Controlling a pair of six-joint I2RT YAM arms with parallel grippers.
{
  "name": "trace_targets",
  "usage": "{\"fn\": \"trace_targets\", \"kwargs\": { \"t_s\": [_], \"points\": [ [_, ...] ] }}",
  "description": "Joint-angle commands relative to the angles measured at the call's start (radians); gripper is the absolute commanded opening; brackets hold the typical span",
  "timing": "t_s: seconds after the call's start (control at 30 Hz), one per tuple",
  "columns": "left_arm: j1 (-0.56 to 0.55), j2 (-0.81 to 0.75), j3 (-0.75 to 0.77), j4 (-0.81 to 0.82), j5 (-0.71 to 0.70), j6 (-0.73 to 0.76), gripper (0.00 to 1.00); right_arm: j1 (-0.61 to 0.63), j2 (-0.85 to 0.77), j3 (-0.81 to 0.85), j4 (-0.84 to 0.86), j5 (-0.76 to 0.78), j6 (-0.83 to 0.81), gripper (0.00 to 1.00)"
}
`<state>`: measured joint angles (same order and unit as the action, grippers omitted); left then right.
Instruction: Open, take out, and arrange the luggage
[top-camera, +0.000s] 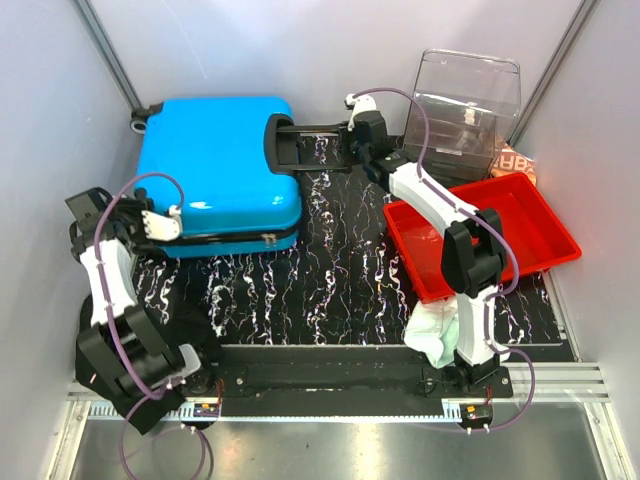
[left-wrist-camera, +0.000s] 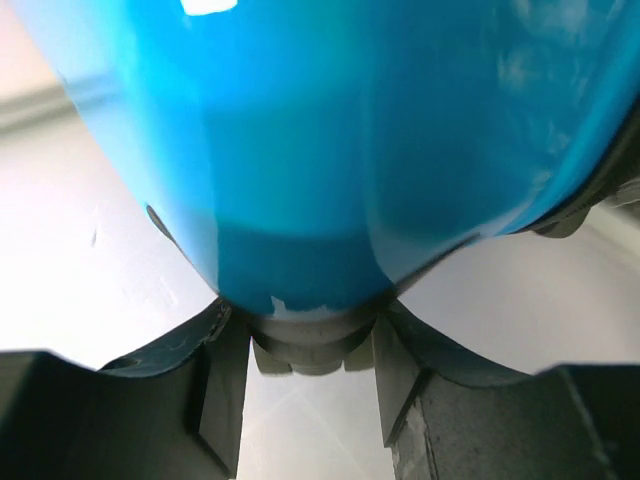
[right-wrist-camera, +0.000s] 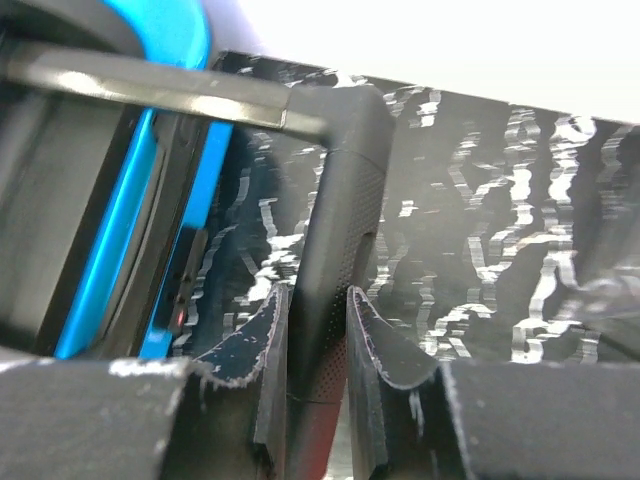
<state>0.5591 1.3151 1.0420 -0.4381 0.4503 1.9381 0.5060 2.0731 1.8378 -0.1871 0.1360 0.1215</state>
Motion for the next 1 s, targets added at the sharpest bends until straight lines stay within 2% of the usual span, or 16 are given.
{"fn": "trace_targets", "kwargs": {
  "t_s": [0.0, 0.13, 0.37, 0.47, 0.7, 0.87, 0.97],
  "points": [
    [-0.108, -0.060, -0.099, -0.445, 0.358, 0.125, 0.00, -0.018, -0.053, -0.109, -0.218, -0.003, -0.097, 0.06],
    [-0.136, -0.131, -0.137, -0.520, 0.392, 0.127, 0.00, -0.020, -0.119, -0.185, -0.216, -0.018, -0.100, 0.05],
    [-0.179, -0.208, -0.201, -0.534, 0.464, 0.073, 0.00, -0.011, -0.214, -0.327, -0.170, -0.133, -0.046, 0.05],
    [-0.179, -0.179, -0.182, -0.528, 0.456, 0.035, 0.00, 0.017, -0.203, -0.301, -0.160, -0.160, -0.031, 0.05],
    [-0.179, -0.148, -0.155, -0.426, 0.456, -0.067, 0.00, 0.123, -0.097, -0.108, -0.183, -0.223, 0.004, 0.07],
    [-0.179, -0.143, -0.138, -0.407, 0.461, -0.091, 0.00, 0.158, -0.073, -0.075, -0.153, -0.288, 0.066, 0.10],
    [-0.179, -0.149, -0.140, -0.407, 0.461, -0.094, 0.00, 0.172, -0.062, -0.058, -0.169, -0.291, 0.067, 0.18]
  ]
}}
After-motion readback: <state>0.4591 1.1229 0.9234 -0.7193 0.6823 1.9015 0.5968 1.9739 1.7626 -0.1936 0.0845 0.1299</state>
